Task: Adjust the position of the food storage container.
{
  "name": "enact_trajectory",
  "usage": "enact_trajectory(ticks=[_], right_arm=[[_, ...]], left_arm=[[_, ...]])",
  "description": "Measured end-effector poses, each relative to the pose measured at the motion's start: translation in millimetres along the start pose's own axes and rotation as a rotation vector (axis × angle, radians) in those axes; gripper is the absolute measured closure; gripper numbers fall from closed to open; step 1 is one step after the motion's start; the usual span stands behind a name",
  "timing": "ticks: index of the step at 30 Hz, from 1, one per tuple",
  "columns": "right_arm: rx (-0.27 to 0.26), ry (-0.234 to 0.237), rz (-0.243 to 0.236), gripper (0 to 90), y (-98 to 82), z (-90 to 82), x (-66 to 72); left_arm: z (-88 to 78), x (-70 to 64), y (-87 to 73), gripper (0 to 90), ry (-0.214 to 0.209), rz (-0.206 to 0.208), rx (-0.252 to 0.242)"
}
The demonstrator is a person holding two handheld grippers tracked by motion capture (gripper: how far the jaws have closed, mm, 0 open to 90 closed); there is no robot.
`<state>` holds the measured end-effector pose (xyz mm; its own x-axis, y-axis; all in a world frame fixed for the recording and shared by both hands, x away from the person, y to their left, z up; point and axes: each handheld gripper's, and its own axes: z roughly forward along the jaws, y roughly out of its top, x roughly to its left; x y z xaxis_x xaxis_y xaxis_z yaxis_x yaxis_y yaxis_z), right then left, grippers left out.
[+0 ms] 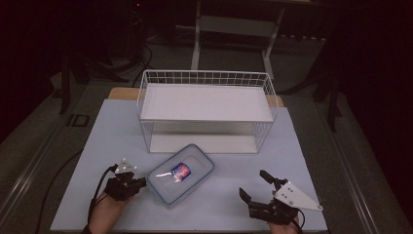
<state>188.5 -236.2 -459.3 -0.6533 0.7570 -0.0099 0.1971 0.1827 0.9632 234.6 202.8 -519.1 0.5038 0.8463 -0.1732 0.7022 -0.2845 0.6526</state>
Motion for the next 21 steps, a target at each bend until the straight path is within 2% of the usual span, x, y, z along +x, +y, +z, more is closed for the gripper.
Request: enact_trajectory(ticks=[4,9,15,18,21], right_arm=[[0.002,0.002,0.000,13.9,-0.6,1.2,-0.1],[0.006,0.003,-0.004,13.9,-0.4,2.2,1.6],[0.006,0.002,0.003,13.9,-0.5,1.9,0.6],[0.004,0.001,0.001,13.9,-0.4,1.2,0.7],[0.003,0.003,0.003,13.9,-0.5,1.3,0.0]], left_arm=[[-12.6,-9.7,-11.8,89.4,-0.034,0.002,0.013],[-21.1,-34.0,-18.0,89.4,-0.105,0.030,0.018],[-13.7,-62.0,-18.4,89.4,-0.187,0.084,0.051],[-10.4,-70.7,-17.0,89.4,-0.204,0.104,0.066],[-9.9,-73.6,-17.2,89.4,-0.218,0.098,0.065]])
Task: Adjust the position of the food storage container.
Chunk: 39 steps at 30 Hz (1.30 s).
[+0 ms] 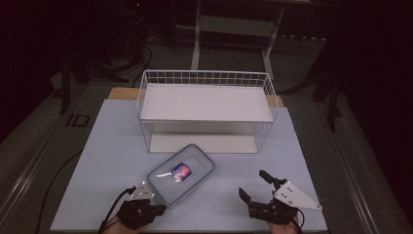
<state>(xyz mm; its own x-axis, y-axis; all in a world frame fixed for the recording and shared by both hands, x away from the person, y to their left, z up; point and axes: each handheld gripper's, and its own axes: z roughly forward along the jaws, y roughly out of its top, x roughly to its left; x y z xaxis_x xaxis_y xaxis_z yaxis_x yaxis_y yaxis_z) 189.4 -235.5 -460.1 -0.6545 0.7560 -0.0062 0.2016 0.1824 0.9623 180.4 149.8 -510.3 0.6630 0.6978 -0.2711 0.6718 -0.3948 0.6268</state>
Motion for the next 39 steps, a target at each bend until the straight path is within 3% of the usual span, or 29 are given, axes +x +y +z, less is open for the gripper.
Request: enact_trajectory(ticks=[9,12,13,14,16,21,26,35,39], right_arm=[[0.003,0.000,-0.005,13.9,-0.1,0.3,0.8],[0.006,0.002,-0.001,13.9,-0.5,1.1,0.3],[0.006,0.003,0.000,13.9,-0.7,1.3,0.3],[0.007,0.003,0.000,13.9,-0.7,1.3,0.4],[0.007,0.003,-0.004,13.9,-0.4,1.1,0.8],[0.008,0.003,0.000,13.9,-0.7,1.5,0.6],[0.007,0.002,-0.005,13.9,-0.5,1.0,0.8],[0.007,0.005,-0.005,13.9,-0.7,1.5,0.9],[0.006,0.003,-0.005,13.9,-0.6,0.5,0.4]], left_arm=[[7.4,2.6,0.3,89.4,-0.020,-0.004,0.038],[5.4,3.8,0.3,89.4,-0.002,0.001,0.038],[4.5,4.9,-0.2,89.4,0.022,0.001,0.029],[2.1,7.1,-0.1,89.4,0.046,-0.006,0.013],[-2.9,14.9,1.4,89.4,0.023,-0.049,-0.005],[-2.5,21.9,3.1,89.4,0.062,-0.039,-0.009],[2.1,34.2,6.5,89.3,0.059,-0.082,-0.017],[12.0,50.2,22.4,89.3,0.104,-0.078,-0.006],[22.3,63.8,33.8,89.3,0.123,-0.084,0.011]])
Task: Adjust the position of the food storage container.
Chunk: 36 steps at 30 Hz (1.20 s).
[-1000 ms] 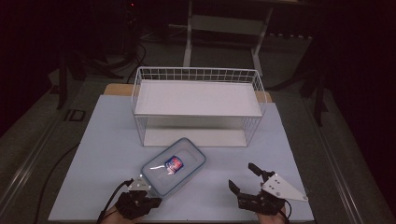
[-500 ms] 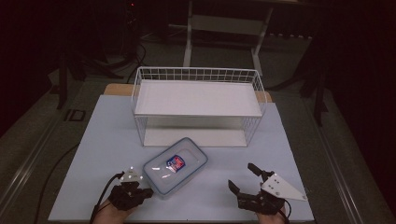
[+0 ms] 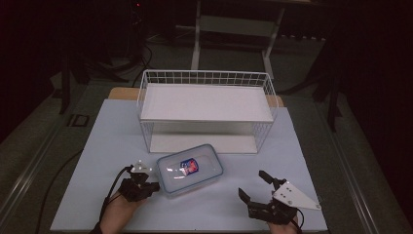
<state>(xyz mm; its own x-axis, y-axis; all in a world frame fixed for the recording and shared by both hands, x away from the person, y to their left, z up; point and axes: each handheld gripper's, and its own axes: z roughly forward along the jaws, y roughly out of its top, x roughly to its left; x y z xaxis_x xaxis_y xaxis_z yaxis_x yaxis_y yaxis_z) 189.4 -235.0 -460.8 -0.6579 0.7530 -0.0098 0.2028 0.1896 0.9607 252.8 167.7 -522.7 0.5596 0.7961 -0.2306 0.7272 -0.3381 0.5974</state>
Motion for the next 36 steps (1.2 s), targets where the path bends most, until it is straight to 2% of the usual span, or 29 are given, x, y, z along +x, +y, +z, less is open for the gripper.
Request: enact_trajectory(ticks=[2,7,14,26,31,36], right_arm=[[0.000,0.001,0.002,13.9,-0.1,0.0,-0.2],[0.001,0.004,0.002,13.9,-0.3,0.2,0.2],[0.000,0.005,0.001,13.9,-0.3,-0.1,0.3],[-0.002,0.005,0.004,13.9,-0.3,-0.7,-0.2],[0.000,0.005,0.008,13.9,-0.8,-0.2,-1.3],[0.000,0.001,0.004,13.9,-0.8,-0.5,-1.1]], left_arm=[[3.4,3.7,4.4,89.3,0.012,0.001,0.000],[11.3,10.6,13.6,89.3,0.011,0.011,-0.013],[22.3,15.5,30.9,89.3,0.022,0.017,0.001],[39.8,9.9,49.9,89.3,0.009,0.037,0.007],[37.3,11.9,50.1,89.0,0.014,0.024,-0.013],[15.6,13.8,47.0,80.1,0.040,0.025,-0.049]])
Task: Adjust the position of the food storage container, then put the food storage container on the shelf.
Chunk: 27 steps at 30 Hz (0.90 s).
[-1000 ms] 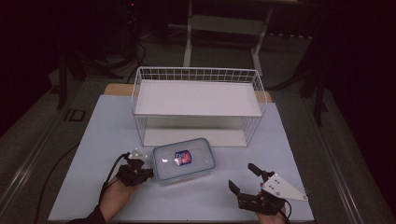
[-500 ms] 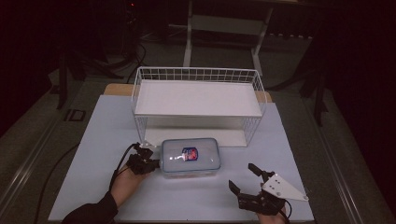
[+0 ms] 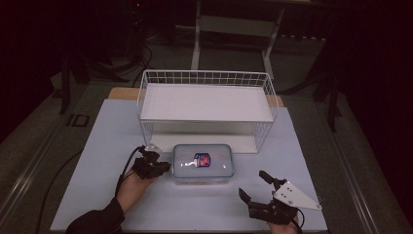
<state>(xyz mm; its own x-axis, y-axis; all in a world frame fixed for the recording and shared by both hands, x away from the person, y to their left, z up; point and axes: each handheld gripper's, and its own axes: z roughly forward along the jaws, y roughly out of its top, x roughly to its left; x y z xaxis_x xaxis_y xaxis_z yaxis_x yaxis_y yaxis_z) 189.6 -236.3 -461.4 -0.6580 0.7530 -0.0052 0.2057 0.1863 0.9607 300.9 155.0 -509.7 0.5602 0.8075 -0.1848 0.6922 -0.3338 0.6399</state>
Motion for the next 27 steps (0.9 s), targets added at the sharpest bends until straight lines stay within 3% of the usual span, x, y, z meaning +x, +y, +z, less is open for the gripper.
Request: enact_trajectory(ticks=[2,4,8,11,13,16,20,24,27], right_arm=[[0.002,0.000,0.004,13.9,-0.4,0.5,-0.3],[0.005,0.000,0.002,13.9,-0.9,1.5,-0.6],[0.013,0.000,0.001,13.9,-1.3,3.0,-0.1],[0.018,0.006,0.006,14.1,-1.4,4.3,-0.4],[0.021,0.024,0.007,14.3,-1.2,4.9,-1.0],[0.026,0.037,0.001,14.2,-1.0,6.9,-1.0],[0.051,0.058,0.000,12.8,-0.2,13.5,-2.1],[0.088,0.083,-0.010,11.1,4.6,22.6,-8.0],[0.088,0.054,-0.008,11.1,11.3,29.5,-16.6]], left_arm=[[-11.2,0.1,-0.3,75.3,0.003,0.004,-0.020],[-22.4,-0.6,-0.3,73.5,-0.013,-0.001,-0.045],[-42.2,-5.1,2.2,61.2,-0.054,-0.008,-0.101],[-50.2,-6.3,6.5,45.5,-0.134,-0.033,-0.137],[-52.1,-6.8,8.1,29.2,-0.176,-0.038,-0.153],[-50.9,-6.4,10.8,12.7,-0.193,-0.040,-0.171],[-45.1,-2.4,15.9,7.4,-0.269,-0.084,-0.183],[-38.7,-0.4,22.8,7.4,-0.314,-0.106,-0.175],[-33.4,2.3,28.1,7.4,-0.337,-0.137,-0.167]])
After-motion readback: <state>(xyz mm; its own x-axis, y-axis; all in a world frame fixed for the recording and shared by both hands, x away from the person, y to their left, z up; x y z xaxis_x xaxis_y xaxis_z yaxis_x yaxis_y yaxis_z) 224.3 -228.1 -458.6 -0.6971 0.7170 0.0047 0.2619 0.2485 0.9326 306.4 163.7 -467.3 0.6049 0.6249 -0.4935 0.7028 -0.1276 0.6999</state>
